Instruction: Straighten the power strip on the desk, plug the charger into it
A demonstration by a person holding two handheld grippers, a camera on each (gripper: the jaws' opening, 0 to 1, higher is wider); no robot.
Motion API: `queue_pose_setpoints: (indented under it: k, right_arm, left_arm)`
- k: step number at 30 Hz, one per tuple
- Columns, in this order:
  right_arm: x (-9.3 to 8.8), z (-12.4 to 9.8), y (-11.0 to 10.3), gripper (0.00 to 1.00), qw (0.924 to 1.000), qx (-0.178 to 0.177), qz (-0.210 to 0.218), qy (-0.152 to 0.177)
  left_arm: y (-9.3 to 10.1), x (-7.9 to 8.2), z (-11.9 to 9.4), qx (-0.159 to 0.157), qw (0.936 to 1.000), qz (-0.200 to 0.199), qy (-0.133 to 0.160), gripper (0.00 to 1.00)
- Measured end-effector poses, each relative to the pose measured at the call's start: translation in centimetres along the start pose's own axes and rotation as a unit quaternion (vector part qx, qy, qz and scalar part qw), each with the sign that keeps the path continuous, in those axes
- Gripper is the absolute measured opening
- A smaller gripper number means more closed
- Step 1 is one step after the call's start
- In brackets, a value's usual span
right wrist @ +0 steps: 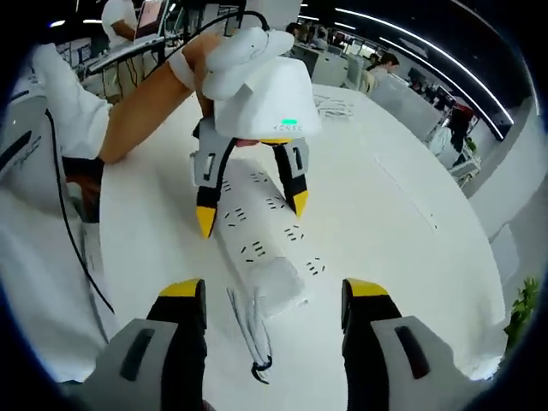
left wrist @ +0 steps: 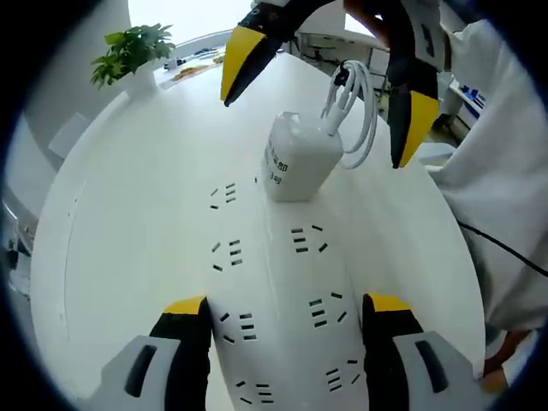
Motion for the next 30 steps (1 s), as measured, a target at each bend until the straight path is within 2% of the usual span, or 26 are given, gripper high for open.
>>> queue_pose_setpoints:
  k: [6,11,15,19,23,26,30]
  right_arm:
    - [-0.3,-1.1,0.1,0.73,0.9984,-0.023,0.033,0.041]
    - [-1.2,-2.0,0.1,0.76,0.9973,-0.033,0.043,0.050]
    - [-2.1,-2.5,-0.1,0.82,0.9927,-0.052,0.073,0.081]
    - [-2.9,-3.3,-0.3,0.84,0.9902,-0.065,0.086,0.089]
    - [-3.2,-4.2,-0.3,0.90,0.9850,-0.087,0.105,0.105]
    - [-3.5,-4.7,-0.5,0.90,0.9821,-0.098,0.104,0.122]
    - [-3.5,-5.1,-0.6,0.94,0.9705,-0.124,0.140,0.152]
  left_arm:
    - [-0.1,0.0,0.1,0.000,1.0000,-0.001,0.004,0.73]
    - [-0.2,0.0,0.1,-0.002,1.0000,0.001,0.008,0.74]
    - [-0.3,0.0,0.1,-0.004,0.9999,0.002,0.012,0.74]
    - [-0.3,0.1,0.2,-0.003,0.9999,0.001,0.011,0.74]
    - [-0.3,0.1,0.2,-0.002,0.9999,0.001,0.011,0.74]
    - [-0.2,0.1,0.2,0.000,0.9999,-0.001,0.011,0.74]
    - [-0.1,0.0,0.1,0.006,0.9999,-0.008,0.011,0.74]
Point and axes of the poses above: the point that each gripper's makers call its tool centre point, and the gripper's own axes: z roughly forward along the fingers, y roughly to its right, x roughly out of its top, the point moved 6 cm from there along -z, roughly backward along the fingers, and after that the axes turned 14 degrees about y, right-handed, at the moved point
